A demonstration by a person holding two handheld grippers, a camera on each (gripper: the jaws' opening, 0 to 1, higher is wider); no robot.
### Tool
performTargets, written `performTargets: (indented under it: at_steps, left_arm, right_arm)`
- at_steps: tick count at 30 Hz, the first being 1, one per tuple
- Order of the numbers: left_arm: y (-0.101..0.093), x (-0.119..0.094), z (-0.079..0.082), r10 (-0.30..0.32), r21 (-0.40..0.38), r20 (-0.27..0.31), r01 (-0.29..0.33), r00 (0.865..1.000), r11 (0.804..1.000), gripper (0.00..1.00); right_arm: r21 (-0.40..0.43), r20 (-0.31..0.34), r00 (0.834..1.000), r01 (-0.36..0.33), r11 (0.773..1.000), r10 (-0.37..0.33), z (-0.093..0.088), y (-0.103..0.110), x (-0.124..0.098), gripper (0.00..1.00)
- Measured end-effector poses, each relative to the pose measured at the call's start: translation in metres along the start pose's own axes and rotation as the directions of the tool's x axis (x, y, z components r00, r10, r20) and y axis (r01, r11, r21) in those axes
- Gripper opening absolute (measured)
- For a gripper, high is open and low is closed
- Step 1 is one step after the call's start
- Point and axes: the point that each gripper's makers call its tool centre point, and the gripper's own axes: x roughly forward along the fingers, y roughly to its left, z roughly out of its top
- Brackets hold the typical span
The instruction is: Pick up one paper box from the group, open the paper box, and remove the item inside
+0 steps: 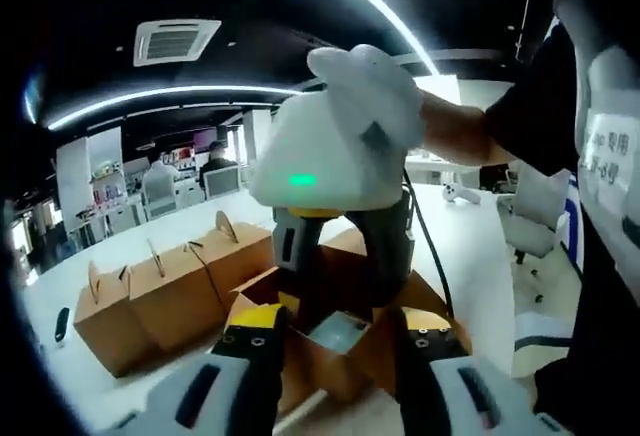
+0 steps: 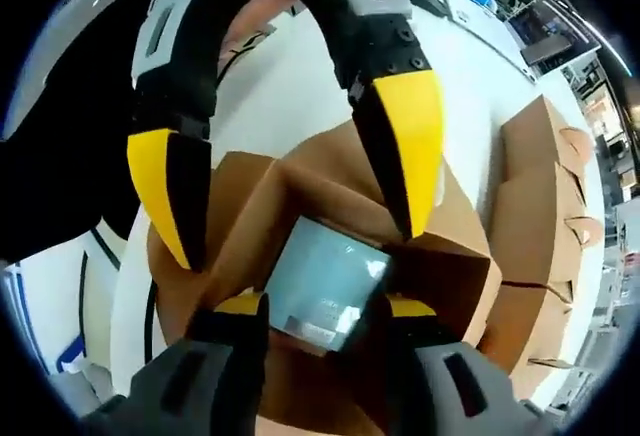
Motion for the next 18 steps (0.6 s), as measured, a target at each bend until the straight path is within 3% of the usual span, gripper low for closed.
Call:
performTargets:
  at_steps: [4,9,13,16,18]
  left_arm:
    - [-0.001,0.000,0.001,-0.006,0.002,0.003,0.006,1.000,1.000,0.45]
    - [-0.004,0.001,0.001,-0.023,0.021,-0.002,0.023,1.000,1.000,0.45]
    - [-0.004,0.000,0.000,-0.040,0.044,-0.013,0.041,0.999,0.998,0.45]
    - [-0.005,0.000,-0.001,-0.047,0.059,-0.018,0.048,0.999,0.997,0.45]
    - [-0.006,0.001,-0.001,-0.048,0.067,-0.021,0.049,0.999,0.997,0.45]
  right_arm:
    - [-0.020,0.016,1.000,-0.014,1.000,0.014,0.001,0.000,0.001,0.45]
    - [-0.213,0.079,0.997,0.006,0.977,0.011,0.011,0.001,-0.009,0.48]
    - [-0.258,0.090,0.996,0.012,0.966,0.011,0.014,0.001,-0.018,0.49]
    - [-0.359,0.084,0.996,0.049,0.932,-0.020,0.017,-0.003,-0.027,0.51]
    - [-0.435,0.070,0.996,0.078,0.897,-0.053,0.019,-0.005,-0.035,0.50]
